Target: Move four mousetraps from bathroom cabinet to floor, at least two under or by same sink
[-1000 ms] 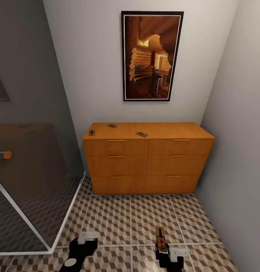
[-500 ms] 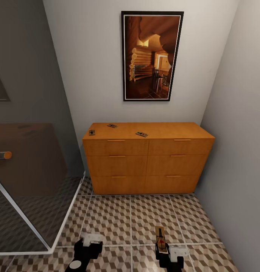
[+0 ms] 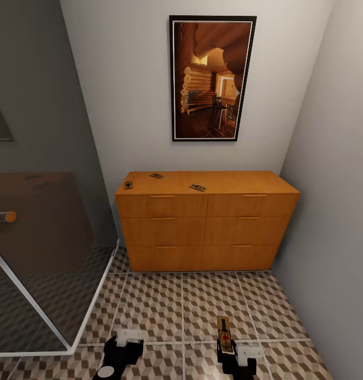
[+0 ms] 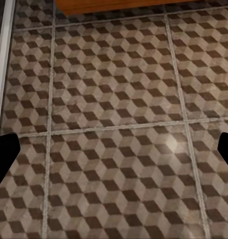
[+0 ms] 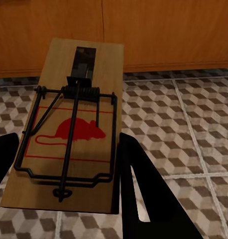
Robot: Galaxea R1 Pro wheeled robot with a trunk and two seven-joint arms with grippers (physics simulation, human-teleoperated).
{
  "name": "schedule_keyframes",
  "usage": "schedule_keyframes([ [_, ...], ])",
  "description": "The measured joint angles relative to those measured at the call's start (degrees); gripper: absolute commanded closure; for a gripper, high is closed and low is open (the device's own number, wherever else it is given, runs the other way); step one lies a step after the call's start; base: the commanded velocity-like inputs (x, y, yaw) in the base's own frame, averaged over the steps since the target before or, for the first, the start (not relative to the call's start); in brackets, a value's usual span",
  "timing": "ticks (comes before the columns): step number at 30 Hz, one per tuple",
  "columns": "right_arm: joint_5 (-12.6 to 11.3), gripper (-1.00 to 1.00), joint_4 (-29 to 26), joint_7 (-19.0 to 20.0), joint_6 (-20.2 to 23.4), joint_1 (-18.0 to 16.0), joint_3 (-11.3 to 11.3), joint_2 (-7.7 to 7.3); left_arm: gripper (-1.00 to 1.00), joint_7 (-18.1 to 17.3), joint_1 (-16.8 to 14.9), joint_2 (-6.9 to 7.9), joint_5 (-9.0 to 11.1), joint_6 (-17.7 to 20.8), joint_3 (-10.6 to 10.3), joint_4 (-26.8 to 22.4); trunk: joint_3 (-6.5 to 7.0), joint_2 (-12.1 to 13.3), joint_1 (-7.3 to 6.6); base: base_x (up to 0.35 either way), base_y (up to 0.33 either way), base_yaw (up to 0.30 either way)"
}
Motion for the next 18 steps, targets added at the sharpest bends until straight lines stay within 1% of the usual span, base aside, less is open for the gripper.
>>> schedule_keyframes([
  [18,-0.01,1.00,0.00,0.00,0.00,-0.02,0.00,0.00,-1.00,0.00,0.00,-0.07,0.07,0.00,0.09,1.95,0.00,0.00,0.00,0.000,0.000,0.000],
])
